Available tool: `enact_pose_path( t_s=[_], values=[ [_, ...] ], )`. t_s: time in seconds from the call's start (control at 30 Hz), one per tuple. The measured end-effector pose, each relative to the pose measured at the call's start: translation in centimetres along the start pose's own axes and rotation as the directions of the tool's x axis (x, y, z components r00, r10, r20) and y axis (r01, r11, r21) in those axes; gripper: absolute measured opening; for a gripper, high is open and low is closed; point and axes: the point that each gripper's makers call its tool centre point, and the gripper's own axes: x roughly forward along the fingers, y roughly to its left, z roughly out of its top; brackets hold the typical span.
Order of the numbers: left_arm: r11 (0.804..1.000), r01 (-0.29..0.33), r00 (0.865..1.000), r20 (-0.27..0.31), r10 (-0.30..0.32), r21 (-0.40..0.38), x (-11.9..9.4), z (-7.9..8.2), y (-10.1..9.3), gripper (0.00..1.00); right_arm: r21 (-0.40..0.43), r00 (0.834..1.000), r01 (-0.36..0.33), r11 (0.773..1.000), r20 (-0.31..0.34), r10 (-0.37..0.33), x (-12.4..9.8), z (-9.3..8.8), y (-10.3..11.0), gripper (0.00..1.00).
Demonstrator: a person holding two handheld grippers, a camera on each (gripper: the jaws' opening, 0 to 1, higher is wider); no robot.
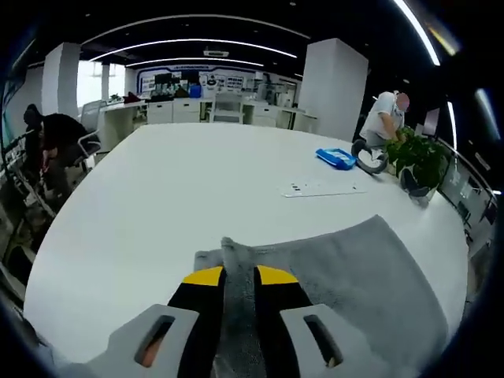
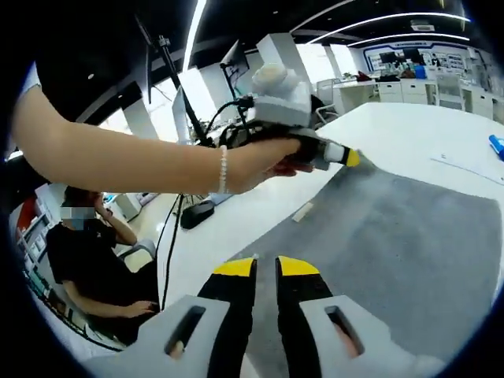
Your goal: Fold the towel on the table until its edges align and the towel forms a compact rectangular stack.
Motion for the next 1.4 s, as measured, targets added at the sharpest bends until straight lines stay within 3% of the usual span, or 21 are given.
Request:
enact_pose_path(
  t_s=[0.2, 0.33, 0.43, 0.57, 0.7, 0.8, 0.87, 0.93, 1.0, 1.07, 1.1, 1.17, 1.2, 1.23, 1.3, 1.4],
  values=[
    [1.000, -0.003, 0.999, 0.032, 0.003, 0.001, -3.0, -0.7, -0.6, 0.16, -0.050, 0.990, 0.137, 0.989, -0.015, -0.138, -3.8, 1.3, -7.1, 0.11],
    [1.000, 0.011, 0.999, 0.032, -0.011, -0.008, -5.4, -2.5, -1.9, 0.16, -0.056, 0.977, 0.211, 0.976, -0.031, -0.213, -5.4, 1.8, -10.6, 0.07],
    [0.999, 0.023, 0.999, 0.022, -0.023, -0.023, -7.3, -4.1, -3.2, 0.16, -0.109, 0.948, 0.294, 0.950, -0.096, -0.305, -6.3, 1.2, -14.3, 0.02],
    [0.999, 0.029, 1.000, -0.010, -0.029, -0.016, -9.4, -7.0, -5.0, 0.13, -0.113, 0.918, 0.347, 0.931, -0.163, -0.362, -6.6, -0.5, -17.3, 0.00],
    [0.999, 0.031, 0.998, -0.047, -0.033, -0.031, -11.3, -9.9, -6.8, 0.12, -0.119, 0.897, 0.379, 0.918, -0.196, -0.396, -6.7, -1.9, -18.9, 0.00],
    [0.999, 0.034, 0.997, -0.070, -0.037, -0.041, -12.3, -11.3, -7.9, 0.12, -0.170, 0.866, 0.406, 0.898, -0.241, -0.437, -6.8, -2.8, -20.6, 0.00],
    [0.999, 0.031, 0.992, -0.121, -0.032, -0.013, -12.7, -13.2, -8.3, 0.12, -0.187, 0.855, 0.411, 0.892, -0.260, -0.448, -6.7, -3.0, -21.1, 0.00],
    [0.999, 0.029, 0.989, -0.145, -0.026, 0.023, -13.0, -14.6, -9.0, 0.12, -0.193, 0.854, 0.407, 0.893, -0.268, -0.447, -6.6, -3.0, -21.3, 0.00],
    [0.999, 0.041, 0.985, -0.169, -0.036, 0.031, -13.0, -15.4, -9.5, 0.11, -0.183, 0.841, 0.397, 0.899, -0.321, -0.436, -6.4, -3.7, -21.5, 0.00],
    [0.998, 0.045, 0.980, -0.195, -0.035, 0.047, -13.0, -15.9, -9.9, 0.11, -0.241, 0.823, 0.383, 0.891, -0.348, -0.448, -6.6, -4.1, -21.9, 0.00],
    [0.998, 0.039, 0.979, -0.203, -0.027, 0.055, -12.9, -16.0, -9.8, 0.11, -0.307, 0.793, 0.365, 0.879, -0.392, -0.466, -6.8, -5.0, -22.3, 0.00],
    [0.997, 0.023, 0.978, -0.208, -0.007, 0.073, -12.8, -16.2, -9.8, 0.10, -0.322, 0.764, 0.346, 0.881, -0.448, -0.464, -7.0, -6.5, -22.6, 0.00],
    [0.996, 0.019, 0.977, -0.213, -0.001, 0.085, -12.8, -16.2, -9.8, 0.10, -0.314, 0.761, 0.349, 0.883, -0.456, -0.462, -7.1, -7.0, -22.6, 0.00],
    [0.994, 0.018, 0.976, -0.220, 0.006, 0.105, -12.7, -16.3, -9.8, 0.10, -0.301, 0.785, 0.360, 0.883, -0.414, -0.461, -7.0, -6.2, -22.7, 0.00],
    [0.978, 0.033, 0.971, -0.239, 0.018, 0.206, -12.8, -16.3, -9.8, 0.09, -0.266, 0.790, 0.369, 0.891, -0.415, -0.451, -7.0, -6.1, -22.6, 0.00],
    [0.975, 0.026, 0.966, -0.255, 0.032, 0.223, -12.7, -16.4, -10.1, 0.07, -0.227, 0.800, 0.343, 0.912, -0.439, -0.410, -7.2, -6.4, -22.7, 0.00]
  ],
)
